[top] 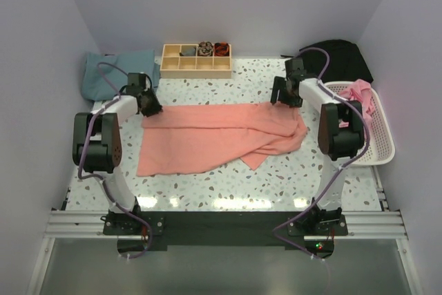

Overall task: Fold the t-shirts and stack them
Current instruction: Fold the flattened tshirt in 1/3 of the way

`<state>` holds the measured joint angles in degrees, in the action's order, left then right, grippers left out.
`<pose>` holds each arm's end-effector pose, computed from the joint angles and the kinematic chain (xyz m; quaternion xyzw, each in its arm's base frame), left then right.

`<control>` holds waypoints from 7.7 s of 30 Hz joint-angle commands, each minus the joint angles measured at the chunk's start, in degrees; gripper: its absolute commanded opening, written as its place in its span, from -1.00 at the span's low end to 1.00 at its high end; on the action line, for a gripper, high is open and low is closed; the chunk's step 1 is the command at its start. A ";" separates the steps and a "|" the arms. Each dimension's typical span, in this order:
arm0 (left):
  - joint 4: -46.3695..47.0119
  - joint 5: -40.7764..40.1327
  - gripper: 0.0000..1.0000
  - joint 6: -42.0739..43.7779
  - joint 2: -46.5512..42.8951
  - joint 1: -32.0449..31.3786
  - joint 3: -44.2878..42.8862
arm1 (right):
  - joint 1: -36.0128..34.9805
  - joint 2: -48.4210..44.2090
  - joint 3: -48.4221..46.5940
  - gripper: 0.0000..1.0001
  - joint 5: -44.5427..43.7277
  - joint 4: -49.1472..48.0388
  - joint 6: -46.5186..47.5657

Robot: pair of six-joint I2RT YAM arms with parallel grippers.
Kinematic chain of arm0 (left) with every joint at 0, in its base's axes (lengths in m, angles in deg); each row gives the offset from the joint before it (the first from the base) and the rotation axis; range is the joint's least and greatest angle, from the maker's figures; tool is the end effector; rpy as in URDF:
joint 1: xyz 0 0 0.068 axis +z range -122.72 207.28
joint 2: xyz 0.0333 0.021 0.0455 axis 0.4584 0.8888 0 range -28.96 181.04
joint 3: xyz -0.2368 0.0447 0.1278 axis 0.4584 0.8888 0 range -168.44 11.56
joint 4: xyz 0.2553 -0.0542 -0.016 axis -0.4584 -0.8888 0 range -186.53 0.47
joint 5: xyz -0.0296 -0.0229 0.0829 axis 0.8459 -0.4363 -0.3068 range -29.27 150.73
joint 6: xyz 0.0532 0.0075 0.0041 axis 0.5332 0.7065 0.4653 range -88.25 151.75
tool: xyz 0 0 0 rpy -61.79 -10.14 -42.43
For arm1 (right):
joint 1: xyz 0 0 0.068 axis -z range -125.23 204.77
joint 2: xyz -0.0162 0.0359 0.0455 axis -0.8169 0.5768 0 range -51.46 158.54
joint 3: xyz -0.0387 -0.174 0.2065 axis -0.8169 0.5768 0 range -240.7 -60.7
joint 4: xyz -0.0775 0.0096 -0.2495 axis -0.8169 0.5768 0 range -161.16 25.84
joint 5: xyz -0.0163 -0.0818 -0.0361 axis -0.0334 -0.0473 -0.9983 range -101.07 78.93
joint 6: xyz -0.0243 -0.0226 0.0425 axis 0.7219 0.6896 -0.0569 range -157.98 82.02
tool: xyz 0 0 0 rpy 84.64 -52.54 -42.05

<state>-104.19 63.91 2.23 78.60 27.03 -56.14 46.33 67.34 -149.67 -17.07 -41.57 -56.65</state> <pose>0.3897 -0.0036 0.1650 -0.2324 0.9233 -0.1038 0.2876 0.4408 0.0618 0.1808 0.0996 0.9582 0.0126 0.2678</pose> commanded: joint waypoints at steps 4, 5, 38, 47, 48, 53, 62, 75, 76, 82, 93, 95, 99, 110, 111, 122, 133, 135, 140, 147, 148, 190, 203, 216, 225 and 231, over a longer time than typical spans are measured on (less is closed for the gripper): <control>1.91 5.61 -0.32 2.01 -11.67 -2.47 2.30 | 0.01 -11.11 2.64 0.42 7.04 -0.49 0.84; 1.65 5.96 -0.31 2.10 -12.90 -2.73 3.36 | -0.16 -12.62 4.40 0.41 8.97 -0.49 0.23; 9.64 8.78 -0.37 -0.89 -21.09 -5.81 20.59 | -21.44 -34.00 43.71 -0.06 16.02 -15.43 -13.93; 11.58 7.72 -0.38 -1.86 -18.28 -5.81 19.80 | -21.96 -29.85 43.61 -0.04 13.22 -10.80 -14.19; 11.32 7.72 -0.38 -1.86 -17.84 -5.81 19.28 | -22.05 -30.38 44.05 -0.04 11.99 -9.64 -14.89; 11.14 7.02 -0.38 -1.77 -15.73 -5.90 18.75 | -22.93 -36.70 49.67 -0.02 8.20 -2.45 -19.54; 9.56 6.05 -0.38 -0.63 -13.09 -5.73 16.55 | -23.90 -48.83 58.55 0.07 4.43 10.38 -27.89; 8.59 6.49 -0.38 0.25 -12.21 -5.55 15.93 | -23.98 -70.46 54.36 0.11 -0.75 32.46 -34.41; 8.59 6.49 -0.39 0.25 -12.29 -5.55 15.85 | -24.07 -70.55 51.03 0.11 -4.34 33.60 -34.50; 8.42 6.93 -0.39 0.16 -13.09 -5.55 15.50 | -24.07 -62.75 47.39 0.14 -1.57 21.77 -28.79; 7.27 6.31 -0.39 0.34 -13.97 -5.55 14.97 | -24.25 -50.78 53.36 0.16 5.03 3.03 -26.85; 7.19 6.31 -0.39 0.34 -13.88 -5.55 14.88 | -24.34 -49.81 54.07 0.15 5.03 4.33 -27.72; 7.27 6.14 -0.39 0.34 -13.53 -5.55 15.05 | -24.51 -50.16 58.53 0.15 4.14 8.74 -32.29; 8.06 5.96 -0.39 0.51 -12.30 -5.55 15.93 | -25.48 -67.38 61.03 0.12 -0.32 30.43 -41.62; 8.24 6.05 -0.39 0.51 -12.12 -5.64 16.11 | -25.57 -68.78 59.80 0.12 -0.33 31.40 -41.79; 9.65 9.21 -0.39 -0.19 -13.69 -5.64 16.37 | -25.48 -62.83 41.52 0.47 -21.04 24.75 -28.53; 6.40 7.63 -0.36 -0.10 -17.39 -5.73 14.26 | -11.15 -25.85 21.40 0.56 -8.51 -3.74 -4.46; 6.22 7.37 -0.36 -0.01 -17.48 -5.64 14.18 | -10.98 -18.48 15.27 0.54 -7.63 -3.40 -2.51; 5.34 6.40 -0.36 0.34 -17.13 -5.64 13.83 | -9.92 -12.28 8.90 0.52 -1.22 -3.56 0.48; 5.16 5.96 -0.37 0.60 -16.16 -5.64 13.56 | -9.66 -8.86 4.60 0.52 3.44 -4.10 3.20; 5.16 5.96 -0.37 0.60 -15.99 -5.64 13.65 | -9.74 -7.98 4.07 0.52 3.71 -3.75 3.82; 4.99 5.96 -0.37 1.30 -13.79 -5.55 13.82 | -9.31 -2.87 -2.53 -1.00 3.54 4.08 5.32; 5.34 6.31 -0.36 1.22 -14.49 -5.64 14.53 | -9.48 -5.34 -0.50 0.10 4.15 2.84 5.58; 5.16 5.96 -0.37 1.30 -13.70 -5.55 14.26 | -9.39 0.82 -3.23 -0.11 3.72 3.64 5.49; 5.43 6.14 -0.37 1.22 -13.44 -5.55 14.35 | -9.39 -3.65 -0.60 -1.00 3.28 3.11 5.67; 5.78 5.96 -0.02 0.60 -14.05 -5.64 14.79 | -10.01 -10.86 4.94 -1.00 4.06 3.20 4.18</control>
<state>-99.88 69.92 2.52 64.92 21.30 -40.42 36.75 64.79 -147.51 -13.02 -38.36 -51.52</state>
